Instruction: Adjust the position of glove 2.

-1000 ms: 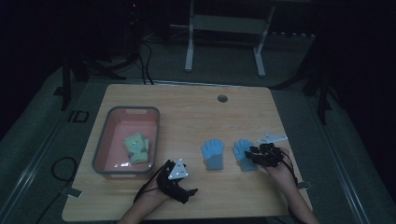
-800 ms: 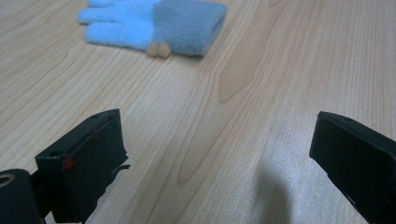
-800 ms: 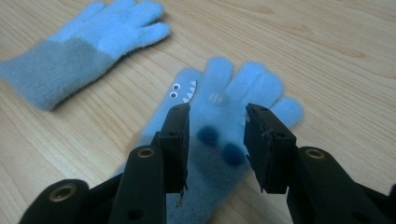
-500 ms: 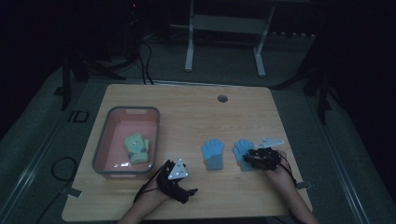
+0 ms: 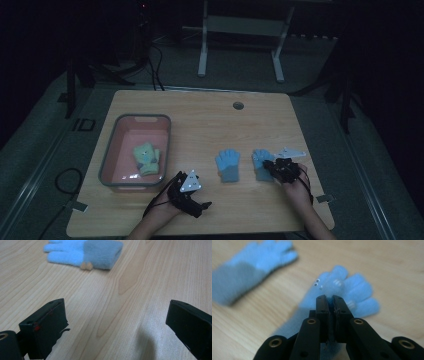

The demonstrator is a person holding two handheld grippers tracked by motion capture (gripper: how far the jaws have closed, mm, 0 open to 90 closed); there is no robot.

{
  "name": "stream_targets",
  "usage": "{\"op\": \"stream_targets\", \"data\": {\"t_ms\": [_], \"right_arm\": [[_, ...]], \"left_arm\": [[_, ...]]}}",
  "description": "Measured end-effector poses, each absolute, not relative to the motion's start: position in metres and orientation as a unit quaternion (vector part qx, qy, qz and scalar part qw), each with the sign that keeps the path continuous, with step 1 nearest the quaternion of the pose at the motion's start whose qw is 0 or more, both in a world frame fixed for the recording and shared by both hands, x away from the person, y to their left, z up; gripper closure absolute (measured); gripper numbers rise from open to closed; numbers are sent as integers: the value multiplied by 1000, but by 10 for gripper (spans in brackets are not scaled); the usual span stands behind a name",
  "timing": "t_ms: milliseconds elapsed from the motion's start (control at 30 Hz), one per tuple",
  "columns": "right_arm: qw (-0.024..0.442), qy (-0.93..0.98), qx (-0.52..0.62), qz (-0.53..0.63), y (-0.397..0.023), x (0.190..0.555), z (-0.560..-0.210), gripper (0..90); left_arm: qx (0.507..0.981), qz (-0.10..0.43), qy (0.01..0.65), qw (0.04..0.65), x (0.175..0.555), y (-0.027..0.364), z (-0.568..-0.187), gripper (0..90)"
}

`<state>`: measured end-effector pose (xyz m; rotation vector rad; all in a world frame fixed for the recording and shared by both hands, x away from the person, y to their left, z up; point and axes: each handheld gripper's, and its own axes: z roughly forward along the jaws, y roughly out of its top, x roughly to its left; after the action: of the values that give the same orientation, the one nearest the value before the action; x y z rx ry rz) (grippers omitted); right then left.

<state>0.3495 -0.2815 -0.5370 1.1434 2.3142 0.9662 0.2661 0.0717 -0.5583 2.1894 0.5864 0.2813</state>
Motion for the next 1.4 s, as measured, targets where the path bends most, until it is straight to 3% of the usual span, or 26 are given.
{"op": "stream_targets", "data": {"t_ms": [333,567,1033,1400], "right_arm": [[198,807,385,402,-263,348,-476,846],[179,812,353,428,-230,349,-459,845],[142,834,319,427,-181,350,-475,841],[120,853,333,385,-172,352,-518,834]], "left_arm": [[872,113,233,416,266,71,-558,37],[871,115,233,417,265,72,-557,37],[869,115,231,422,265,72,-556,37],[869,112,232,423,265,70,-557,37]]}}
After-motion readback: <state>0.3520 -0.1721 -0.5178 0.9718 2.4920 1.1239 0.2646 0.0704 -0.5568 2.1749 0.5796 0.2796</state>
